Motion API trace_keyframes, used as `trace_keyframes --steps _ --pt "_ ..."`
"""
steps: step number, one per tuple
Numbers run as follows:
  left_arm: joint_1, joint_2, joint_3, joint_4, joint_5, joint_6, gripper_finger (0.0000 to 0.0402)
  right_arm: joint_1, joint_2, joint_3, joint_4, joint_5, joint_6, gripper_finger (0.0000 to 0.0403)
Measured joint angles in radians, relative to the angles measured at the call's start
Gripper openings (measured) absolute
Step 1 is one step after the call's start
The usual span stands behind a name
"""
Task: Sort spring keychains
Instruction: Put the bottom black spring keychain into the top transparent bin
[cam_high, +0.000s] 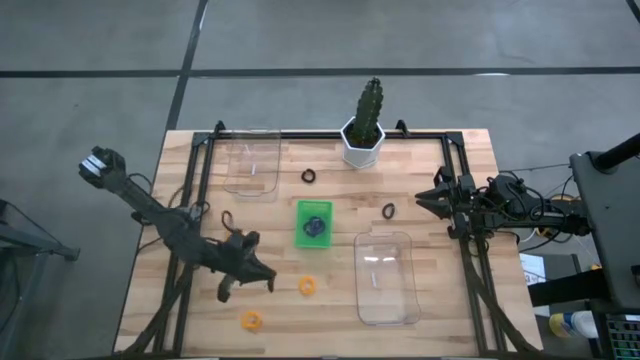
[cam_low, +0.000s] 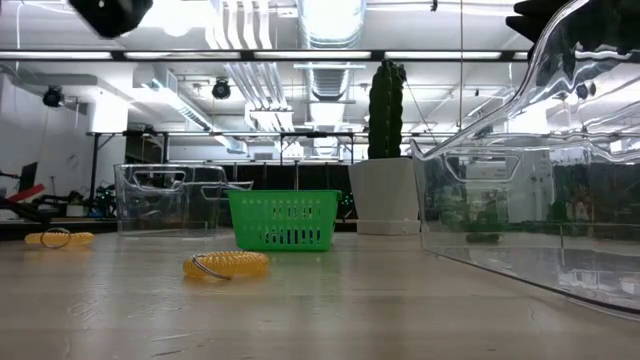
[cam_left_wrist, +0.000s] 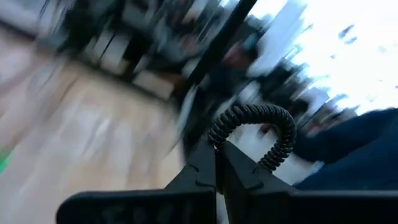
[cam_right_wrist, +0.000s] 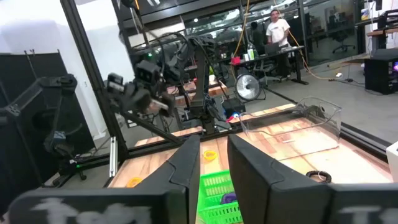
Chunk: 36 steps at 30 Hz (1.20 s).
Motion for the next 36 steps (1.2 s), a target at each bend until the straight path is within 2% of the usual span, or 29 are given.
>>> trace_keyframes --steps 5,9,13,18,20,22,24,28,30,33,36 --pt "0.000 0.018 -0.133 0.463 0.007 0.135 0.0002 0.000 0.000 0.000 0.000 0.000 -0.003 0.0081" --pt "0.000 0.030 -0.206 0.739 0.052 0.207 0.0001 0.000 0.000 0.000 0.000 0.000 -0.003 0.0075" --pt "0.000 0.029 -0.226 0.828 0.067 0.238 0.0001 0.000 0.000 0.000 0.000 0.000 -0.003 0.0069" --pt "0.000 0.033 -0.194 0.755 0.040 0.233 0.0001 0.000 0.000 0.000 0.000 -0.001 -0.003 0.0071" --pt "0.000 0.033 -0.165 0.666 -0.022 0.200 0.0001 0.000 0.000 0.000 -0.001 -0.001 -0.003 0.0074" --pt "0.000 0.033 -0.121 0.495 -0.097 0.144 0.0001 0.000 0.000 0.000 -0.001 -0.001 -0.003 0.0077" --pt "0.004 0.033 -0.050 0.220 -0.141 0.054 0.0001 0.000 0.000 0.000 -0.001 -0.001 -0.003 0.0079" --pt "0.028 0.063 0.155 -0.491 -0.205 -0.252 0.0001 0.000 0.000 0.000 -0.001 -0.001 -0.003 0.0082" --pt "0.045 0.090 0.265 -0.785 -0.250 -0.368 0.0001 0.000 0.000 0.000 -0.002 -0.001 -0.002 0.0080" --pt "0.071 0.134 0.407 -1.100 -0.301 -0.448 0.0001 0.000 0.000 0.000 -0.002 -0.001 -0.003 0.0075" --pt "0.122 0.181 0.521 -1.295 -0.304 -0.451 0.0001 0.000 0.000 0.000 -0.002 -0.001 -0.002 0.0070"
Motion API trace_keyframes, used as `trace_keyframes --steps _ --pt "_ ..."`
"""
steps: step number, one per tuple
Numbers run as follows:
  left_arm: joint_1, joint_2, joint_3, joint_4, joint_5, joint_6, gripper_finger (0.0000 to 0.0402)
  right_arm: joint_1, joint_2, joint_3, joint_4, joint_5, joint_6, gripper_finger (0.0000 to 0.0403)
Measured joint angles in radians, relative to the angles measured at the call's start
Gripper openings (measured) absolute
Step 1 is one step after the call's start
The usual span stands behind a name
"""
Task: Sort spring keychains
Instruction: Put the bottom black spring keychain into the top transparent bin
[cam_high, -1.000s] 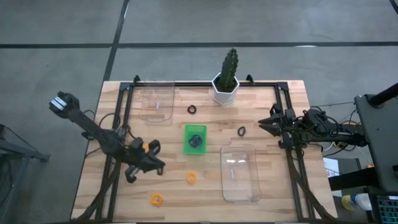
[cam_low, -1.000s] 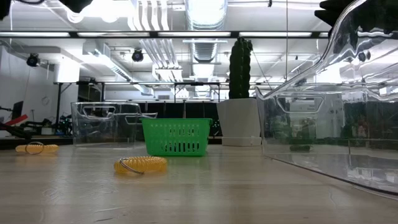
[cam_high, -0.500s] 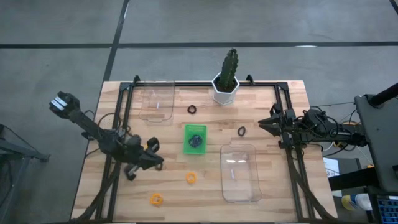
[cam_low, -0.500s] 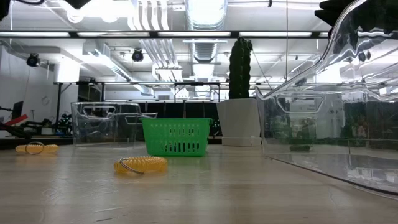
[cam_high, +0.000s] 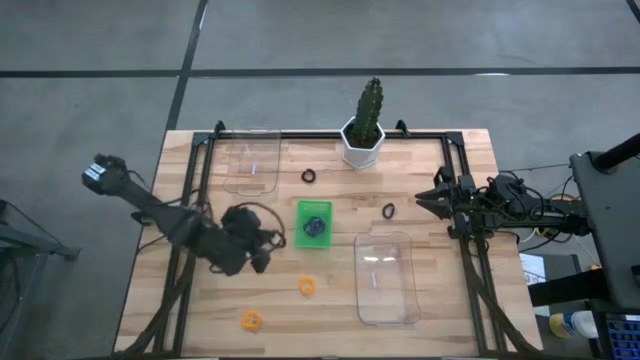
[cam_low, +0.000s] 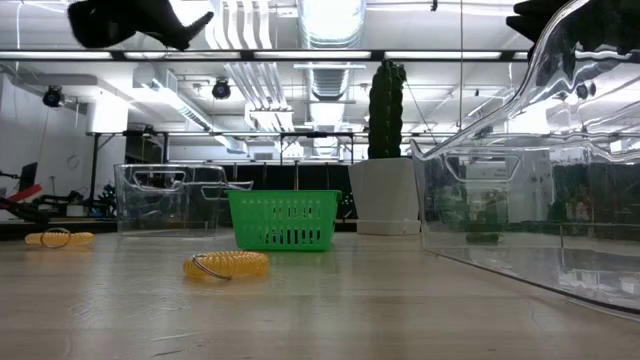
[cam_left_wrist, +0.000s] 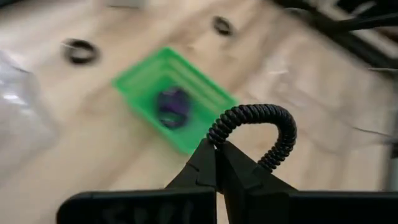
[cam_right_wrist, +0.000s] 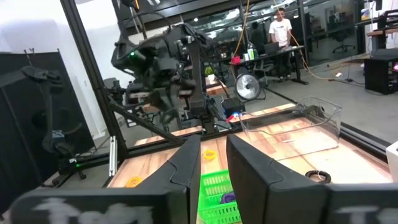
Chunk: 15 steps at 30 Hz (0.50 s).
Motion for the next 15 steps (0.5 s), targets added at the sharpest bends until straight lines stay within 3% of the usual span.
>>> trace_keyframes --steps 8,15 --pt "0.247 0.107 0.177 -0.356 0.041 0.135 0.0001 0.000 0.000 0.000 0.000 0.000 0.003 0.0073" --pt "0.542 0.060 0.171 -0.381 0.133 0.333 0.0001 0.000 0.000 0.000 -0.001 0.000 0.003 0.0081"
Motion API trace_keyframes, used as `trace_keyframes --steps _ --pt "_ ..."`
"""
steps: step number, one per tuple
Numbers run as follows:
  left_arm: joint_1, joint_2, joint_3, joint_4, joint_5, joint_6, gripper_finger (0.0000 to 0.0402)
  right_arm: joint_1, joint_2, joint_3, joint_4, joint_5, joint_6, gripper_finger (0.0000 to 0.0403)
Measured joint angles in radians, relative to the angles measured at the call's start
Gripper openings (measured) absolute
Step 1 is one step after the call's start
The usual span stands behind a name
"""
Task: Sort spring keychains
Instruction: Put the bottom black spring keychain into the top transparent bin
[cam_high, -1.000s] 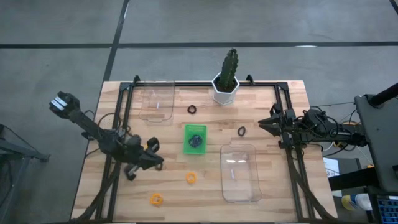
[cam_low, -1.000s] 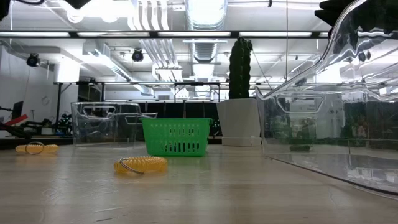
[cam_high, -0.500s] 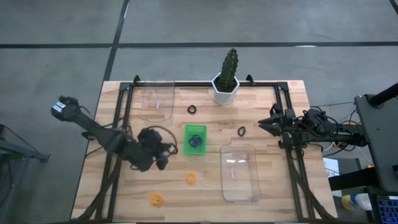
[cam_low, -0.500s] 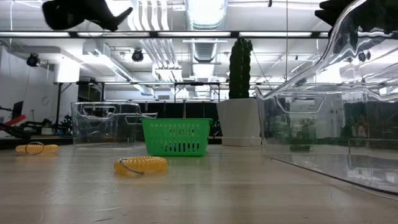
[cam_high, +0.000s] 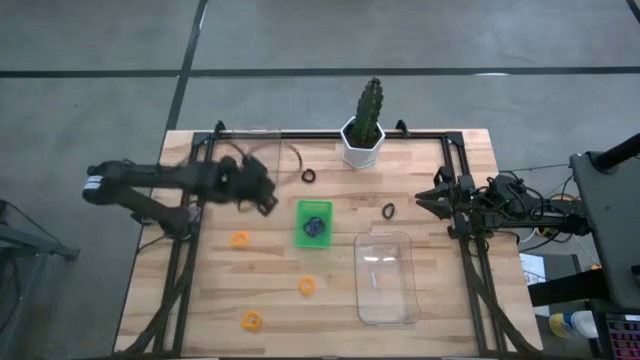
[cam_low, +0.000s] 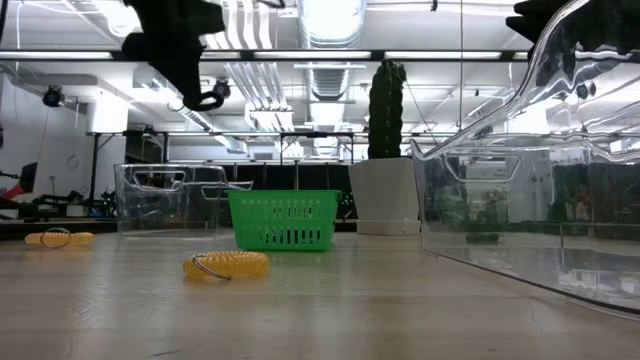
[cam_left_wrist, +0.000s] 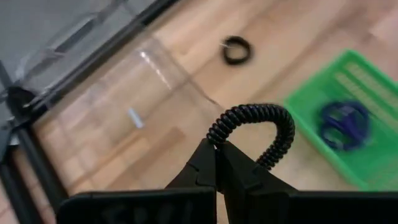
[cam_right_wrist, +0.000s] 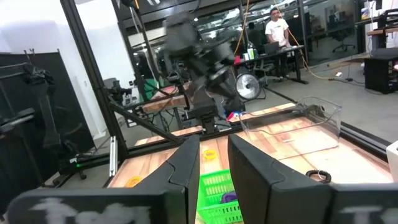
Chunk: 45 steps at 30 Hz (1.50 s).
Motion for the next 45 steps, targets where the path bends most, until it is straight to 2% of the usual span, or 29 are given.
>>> trace_keyframes --steps 5,10,12,15,24,29,36,45 --pt "0.233 -0.057 0.000 0.011 0.074 0.156 0.0001 0.000 0.000 0.000 -0.002 0.000 -0.002 0.0080" --pt "0.480 -0.070 -0.029 0.099 0.258 0.241 0.0001 0.000 0.000 0.000 -0.006 0.000 -0.004 0.0072" --pt "0.552 -0.058 -0.059 0.169 0.331 0.243 0.0001 0.000 0.000 0.000 -0.010 0.000 -0.003 0.0069" --pt "0.618 -0.016 -0.105 0.238 0.372 0.245 0.0001 0.000 0.000 0.000 -0.022 0.000 0.001 0.0068" --pt "0.683 0.150 -0.184 0.263 0.416 0.255 0.0001 0.000 0.000 0.000 -0.023 0.001 0.004 0.0079" --pt "0.691 0.223 -0.194 0.348 0.467 0.284 0.0004 0.000 0.000 0.000 -0.024 0.000 0.006 0.0078" --pt "0.722 0.291 -0.194 0.401 0.469 0.286 0.0009 0.000 0.000 0.000 -0.024 0.000 0.008 0.0068" --pt "0.770 0.323 -0.194 0.398 0.465 0.319 0.0009 0.000 0.000 0.000 -0.024 0.000 0.008 0.0080"
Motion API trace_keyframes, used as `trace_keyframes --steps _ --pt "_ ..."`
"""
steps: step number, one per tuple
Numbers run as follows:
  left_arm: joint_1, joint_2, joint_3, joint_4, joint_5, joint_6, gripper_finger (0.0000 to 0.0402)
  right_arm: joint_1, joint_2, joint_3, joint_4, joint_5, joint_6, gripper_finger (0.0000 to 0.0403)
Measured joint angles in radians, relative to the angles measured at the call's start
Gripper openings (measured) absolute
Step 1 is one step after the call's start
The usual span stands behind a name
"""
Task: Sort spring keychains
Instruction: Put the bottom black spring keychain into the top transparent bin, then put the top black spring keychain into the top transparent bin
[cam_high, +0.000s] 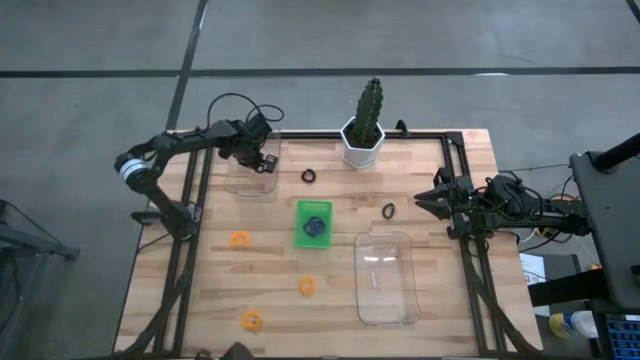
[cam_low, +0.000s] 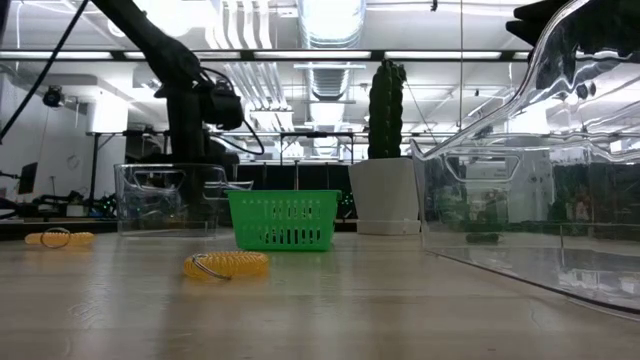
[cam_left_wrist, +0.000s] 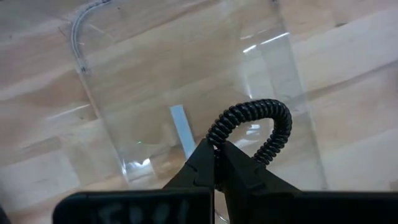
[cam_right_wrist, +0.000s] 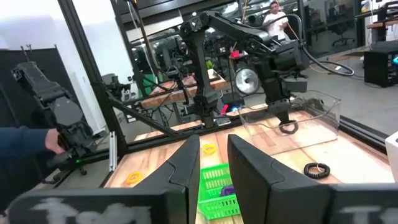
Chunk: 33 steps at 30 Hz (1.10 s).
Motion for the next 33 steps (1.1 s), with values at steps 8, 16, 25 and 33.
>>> trace_keyframes --steps 8,16,25,33 --pt "0.003 0.001 0.000 0.001 -0.001 0.073 0.0009 0.000 0.000 0.000 0.000 0.000 0.000 0.0075" --pt "0.003 0.001 -0.001 0.001 -0.003 0.086 0.0010 0.000 0.000 0.000 0.001 0.000 0.000 0.0069" --pt "0.003 0.001 -0.002 0.001 -0.003 0.089 0.0079 0.000 0.000 0.000 0.001 0.000 0.000 0.0080" --pt "0.004 -0.006 0.023 -0.030 -0.001 0.108 0.0126 0.000 0.000 0.000 0.002 0.000 0.018 0.0077"
